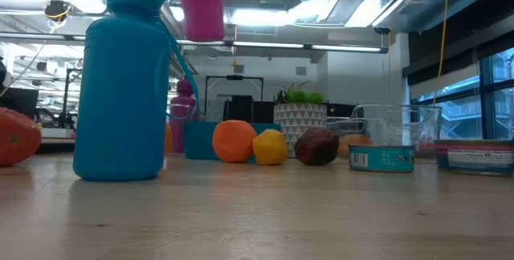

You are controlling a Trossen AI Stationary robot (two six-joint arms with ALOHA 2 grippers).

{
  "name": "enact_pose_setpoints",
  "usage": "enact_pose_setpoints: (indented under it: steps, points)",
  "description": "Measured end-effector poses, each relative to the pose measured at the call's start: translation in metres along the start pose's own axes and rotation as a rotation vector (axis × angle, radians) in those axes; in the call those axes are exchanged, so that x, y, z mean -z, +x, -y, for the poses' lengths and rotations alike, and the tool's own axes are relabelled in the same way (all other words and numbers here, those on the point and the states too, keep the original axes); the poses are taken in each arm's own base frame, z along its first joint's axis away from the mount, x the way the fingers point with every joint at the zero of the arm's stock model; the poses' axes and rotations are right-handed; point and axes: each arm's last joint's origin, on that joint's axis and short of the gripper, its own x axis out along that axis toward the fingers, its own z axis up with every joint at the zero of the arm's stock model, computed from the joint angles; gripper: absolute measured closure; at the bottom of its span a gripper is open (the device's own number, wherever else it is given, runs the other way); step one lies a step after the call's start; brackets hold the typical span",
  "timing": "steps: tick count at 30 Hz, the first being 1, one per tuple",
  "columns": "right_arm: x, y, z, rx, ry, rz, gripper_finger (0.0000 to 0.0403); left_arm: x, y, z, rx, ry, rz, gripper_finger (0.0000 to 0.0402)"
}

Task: Pick & Place Food Item
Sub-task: Put the pink water bottle into the left transparent bin

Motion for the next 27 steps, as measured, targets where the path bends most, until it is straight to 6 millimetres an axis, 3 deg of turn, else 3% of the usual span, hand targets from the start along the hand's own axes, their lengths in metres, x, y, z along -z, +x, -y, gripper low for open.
enact_pose_setpoints:
  steps: [8, 16, 27]
  points:
    - [0.001, -0.013, -0.002, 0.060, -0.020, -0.057, 0.0124, 0.005, -0.047, -0.013, -0.122, -0.009, 0.022, 0.0203]
    - [0.010, -0.034, 0.008, 0.113, 0.041, -0.131, 0.0124, 0.017, -0.071, -0.021, -0.226, -0.020, 0.003, 0.0204]
    - [0.072, -0.066, 0.009, 0.156, 0.174, -0.065, 0.0124, 0.029, -0.079, -0.037, -0.364, -0.019, -0.038, 0.0204]
